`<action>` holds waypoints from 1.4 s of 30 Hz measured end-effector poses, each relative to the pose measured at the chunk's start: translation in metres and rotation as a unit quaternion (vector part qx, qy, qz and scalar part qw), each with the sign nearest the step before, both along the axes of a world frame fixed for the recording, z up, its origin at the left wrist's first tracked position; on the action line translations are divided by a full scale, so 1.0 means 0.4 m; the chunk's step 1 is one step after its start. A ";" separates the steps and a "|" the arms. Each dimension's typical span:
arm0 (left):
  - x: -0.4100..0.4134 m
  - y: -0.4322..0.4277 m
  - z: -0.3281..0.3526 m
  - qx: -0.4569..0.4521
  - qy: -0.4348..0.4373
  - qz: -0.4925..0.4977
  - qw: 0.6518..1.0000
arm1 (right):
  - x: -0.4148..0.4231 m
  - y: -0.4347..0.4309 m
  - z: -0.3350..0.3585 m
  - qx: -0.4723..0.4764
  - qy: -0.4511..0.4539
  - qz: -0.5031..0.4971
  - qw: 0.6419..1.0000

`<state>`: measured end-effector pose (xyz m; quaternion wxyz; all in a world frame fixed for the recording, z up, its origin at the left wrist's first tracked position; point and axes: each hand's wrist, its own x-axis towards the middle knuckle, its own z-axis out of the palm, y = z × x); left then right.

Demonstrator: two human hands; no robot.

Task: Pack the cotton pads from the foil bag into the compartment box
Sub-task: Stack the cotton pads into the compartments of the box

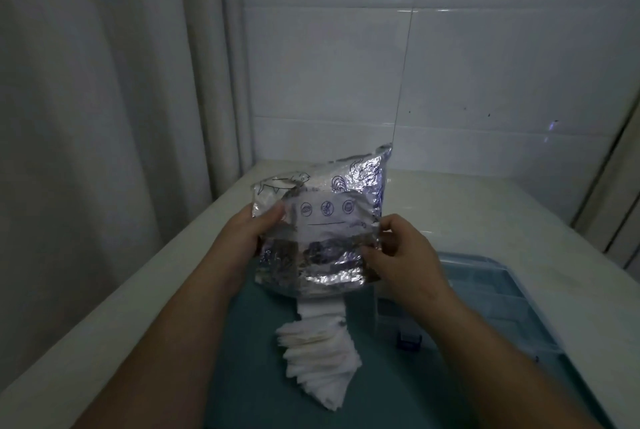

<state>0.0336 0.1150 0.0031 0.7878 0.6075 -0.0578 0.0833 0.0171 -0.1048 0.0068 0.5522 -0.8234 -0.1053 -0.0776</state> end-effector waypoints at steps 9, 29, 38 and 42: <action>0.016 0.007 -0.011 0.037 -0.017 0.126 0.991 | -0.002 0.015 -0.002 -0.047 -0.028 0.024 0.998; 0.028 0.018 -0.043 0.214 0.088 0.247 0.941 | 0.016 -0.007 -0.017 -0.150 -0.012 -0.051 0.987; 0.021 0.025 -0.040 0.449 0.071 0.268 0.849 | 0.005 -0.002 -0.007 -0.309 -0.030 -0.038 0.950; -0.022 0.017 -0.004 0.469 0.004 0.275 0.839 | -0.022 -0.010 0.019 -0.311 -0.114 -0.052 0.942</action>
